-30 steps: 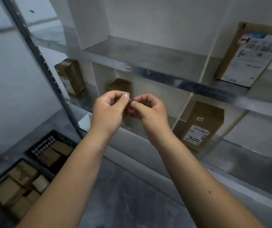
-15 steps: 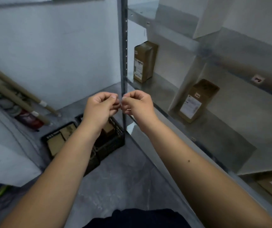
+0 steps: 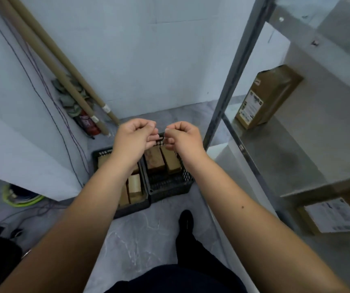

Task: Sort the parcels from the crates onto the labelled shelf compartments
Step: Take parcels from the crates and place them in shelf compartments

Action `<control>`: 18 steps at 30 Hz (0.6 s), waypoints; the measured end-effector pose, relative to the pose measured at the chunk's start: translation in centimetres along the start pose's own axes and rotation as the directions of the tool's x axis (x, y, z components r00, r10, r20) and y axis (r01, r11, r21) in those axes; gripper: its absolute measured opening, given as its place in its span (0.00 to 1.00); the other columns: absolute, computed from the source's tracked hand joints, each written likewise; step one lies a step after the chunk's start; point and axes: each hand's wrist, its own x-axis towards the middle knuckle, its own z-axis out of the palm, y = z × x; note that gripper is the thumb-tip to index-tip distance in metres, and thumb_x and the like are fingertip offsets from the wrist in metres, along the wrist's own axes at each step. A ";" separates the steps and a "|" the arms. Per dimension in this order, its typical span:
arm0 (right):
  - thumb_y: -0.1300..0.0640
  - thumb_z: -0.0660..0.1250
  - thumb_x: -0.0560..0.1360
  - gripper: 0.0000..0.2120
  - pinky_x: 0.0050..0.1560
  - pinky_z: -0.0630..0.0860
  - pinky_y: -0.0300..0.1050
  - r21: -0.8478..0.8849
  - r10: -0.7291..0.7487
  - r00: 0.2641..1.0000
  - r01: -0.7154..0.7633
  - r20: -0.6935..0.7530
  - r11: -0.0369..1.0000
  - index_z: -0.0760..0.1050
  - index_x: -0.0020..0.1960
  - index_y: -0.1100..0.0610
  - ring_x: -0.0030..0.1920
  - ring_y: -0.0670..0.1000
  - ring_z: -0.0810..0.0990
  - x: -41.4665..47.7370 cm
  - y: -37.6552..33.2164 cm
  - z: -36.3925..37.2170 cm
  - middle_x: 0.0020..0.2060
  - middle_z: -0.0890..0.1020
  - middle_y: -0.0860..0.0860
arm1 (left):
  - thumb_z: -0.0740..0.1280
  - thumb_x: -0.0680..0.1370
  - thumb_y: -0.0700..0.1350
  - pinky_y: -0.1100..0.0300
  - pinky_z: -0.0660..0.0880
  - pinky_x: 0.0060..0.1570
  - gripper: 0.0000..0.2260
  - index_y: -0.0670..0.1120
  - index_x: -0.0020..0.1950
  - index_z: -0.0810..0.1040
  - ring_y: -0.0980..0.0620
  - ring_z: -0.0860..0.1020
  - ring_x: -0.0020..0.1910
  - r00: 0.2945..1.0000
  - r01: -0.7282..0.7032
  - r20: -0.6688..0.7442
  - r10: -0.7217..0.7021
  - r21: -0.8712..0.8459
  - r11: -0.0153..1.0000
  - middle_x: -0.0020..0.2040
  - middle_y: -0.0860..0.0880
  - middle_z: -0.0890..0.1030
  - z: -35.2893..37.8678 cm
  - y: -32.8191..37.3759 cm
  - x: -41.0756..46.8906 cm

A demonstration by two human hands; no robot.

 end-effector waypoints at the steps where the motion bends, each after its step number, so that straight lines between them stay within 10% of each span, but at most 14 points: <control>1: 0.67 0.68 0.77 0.10 0.37 0.75 0.47 -0.014 0.010 1.000 -0.009 0.018 1.000 0.77 0.40 0.55 0.28 0.46 0.76 1.8 0.0 -0.1 0.29 0.79 0.49 | 0.67 0.84 0.41 0.60 0.83 0.50 0.05 0.45 0.51 0.82 0.51 0.85 0.44 1.000 0.007 -0.025 -0.007 0.002 1.000 0.45 0.45 0.85 0.6 0.0 1.4; 18: 0.61 0.70 0.79 0.04 0.43 0.82 0.46 -0.239 0.304 0.953 -0.293 0.011 0.926 0.81 0.46 0.55 0.41 0.50 0.83 21.6 3.4 -2.2 0.39 0.84 0.51 | 0.69 0.81 0.49 0.44 0.82 0.59 0.05 0.55 0.47 0.83 0.51 0.86 0.51 0.976 0.204 -0.122 -0.180 0.228 0.952 0.46 0.52 0.87 5.8 -5.5 20.6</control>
